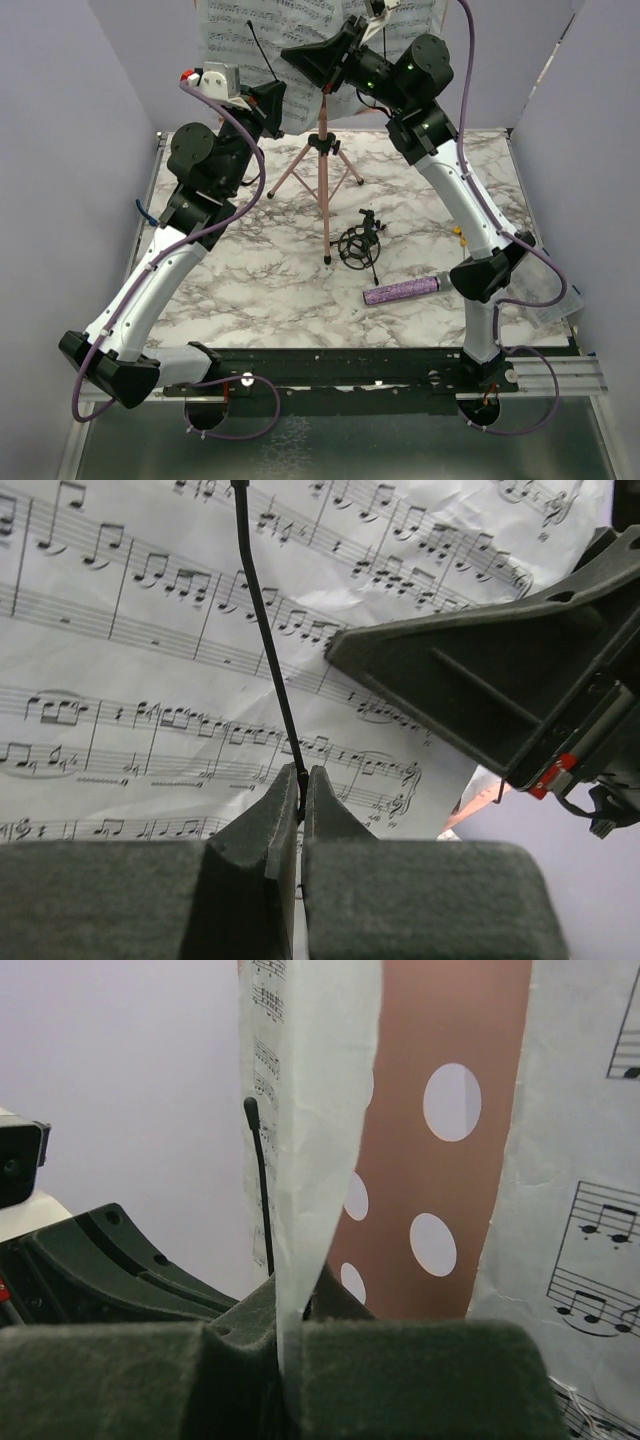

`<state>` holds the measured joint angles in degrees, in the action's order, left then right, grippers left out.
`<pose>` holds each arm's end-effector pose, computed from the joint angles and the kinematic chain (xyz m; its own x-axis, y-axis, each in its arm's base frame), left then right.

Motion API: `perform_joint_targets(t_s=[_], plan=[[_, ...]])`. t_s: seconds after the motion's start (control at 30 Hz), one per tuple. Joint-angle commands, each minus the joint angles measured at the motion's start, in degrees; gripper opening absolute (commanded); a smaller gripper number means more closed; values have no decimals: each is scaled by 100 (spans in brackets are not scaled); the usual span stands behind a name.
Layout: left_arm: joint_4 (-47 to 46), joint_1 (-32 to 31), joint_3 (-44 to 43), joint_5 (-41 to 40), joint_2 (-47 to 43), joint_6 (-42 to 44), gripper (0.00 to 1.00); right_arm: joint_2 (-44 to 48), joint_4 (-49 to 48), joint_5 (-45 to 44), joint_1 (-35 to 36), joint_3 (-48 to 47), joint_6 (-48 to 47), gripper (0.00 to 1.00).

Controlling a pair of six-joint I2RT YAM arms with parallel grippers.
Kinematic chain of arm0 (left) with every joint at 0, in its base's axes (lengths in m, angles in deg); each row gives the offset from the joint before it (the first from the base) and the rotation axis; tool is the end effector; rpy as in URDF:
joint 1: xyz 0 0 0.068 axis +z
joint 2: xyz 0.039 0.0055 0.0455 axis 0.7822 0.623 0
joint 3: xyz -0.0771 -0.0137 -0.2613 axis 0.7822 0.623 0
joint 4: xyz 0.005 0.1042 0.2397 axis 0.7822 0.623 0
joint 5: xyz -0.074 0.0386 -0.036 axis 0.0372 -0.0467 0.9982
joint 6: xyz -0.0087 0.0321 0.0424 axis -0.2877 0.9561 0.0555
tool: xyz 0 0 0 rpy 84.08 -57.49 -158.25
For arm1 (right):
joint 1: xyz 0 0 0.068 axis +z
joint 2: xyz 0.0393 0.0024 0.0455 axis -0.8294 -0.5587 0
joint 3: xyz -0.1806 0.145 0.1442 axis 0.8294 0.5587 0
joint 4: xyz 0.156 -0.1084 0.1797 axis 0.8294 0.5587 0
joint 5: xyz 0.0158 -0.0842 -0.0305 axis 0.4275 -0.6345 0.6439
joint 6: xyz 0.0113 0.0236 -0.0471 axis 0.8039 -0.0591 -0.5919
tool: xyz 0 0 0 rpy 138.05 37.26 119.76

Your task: Set up the instrument practice props

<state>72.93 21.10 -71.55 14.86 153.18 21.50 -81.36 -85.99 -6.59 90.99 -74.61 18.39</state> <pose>0.2287 -0.1289 0.5169 0.2308 -0.3772 -0.8969 0.4649 0.8525 -0.2389 0.3306 0.2546 0.5624 0.0349 0.4207 -0.9065 -0.9560 0.2785 0.0925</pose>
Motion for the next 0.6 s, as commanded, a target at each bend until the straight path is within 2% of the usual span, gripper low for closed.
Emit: perform_joint_targets(t_s=[0.0, 0.03, 0.1, 0.23, 0.43, 0.57], plan=[[-234, -4, 141, 75, -174, 62, 0, -121, 150, -227, 65, -167, -169, 4], [-257, -4, 161, 41, -191, 77, 0, -121, 150, -237, 74, -161, -178, 7], [-281, -4, 183, -22, -216, 74, 7, -124, 150, -262, 81, -161, -180, 13], [-303, -4, 232, -102, -256, 93, 19, -93, 146, -298, 97, -99, -180, 18], [-332, -4, 280, -180, -307, 93, 24, 100, 126, -323, 113, 192, -189, 33], [-349, -4, 299, -206, -332, 96, 26, 361, 125, -361, 121, 573, -193, 37]])
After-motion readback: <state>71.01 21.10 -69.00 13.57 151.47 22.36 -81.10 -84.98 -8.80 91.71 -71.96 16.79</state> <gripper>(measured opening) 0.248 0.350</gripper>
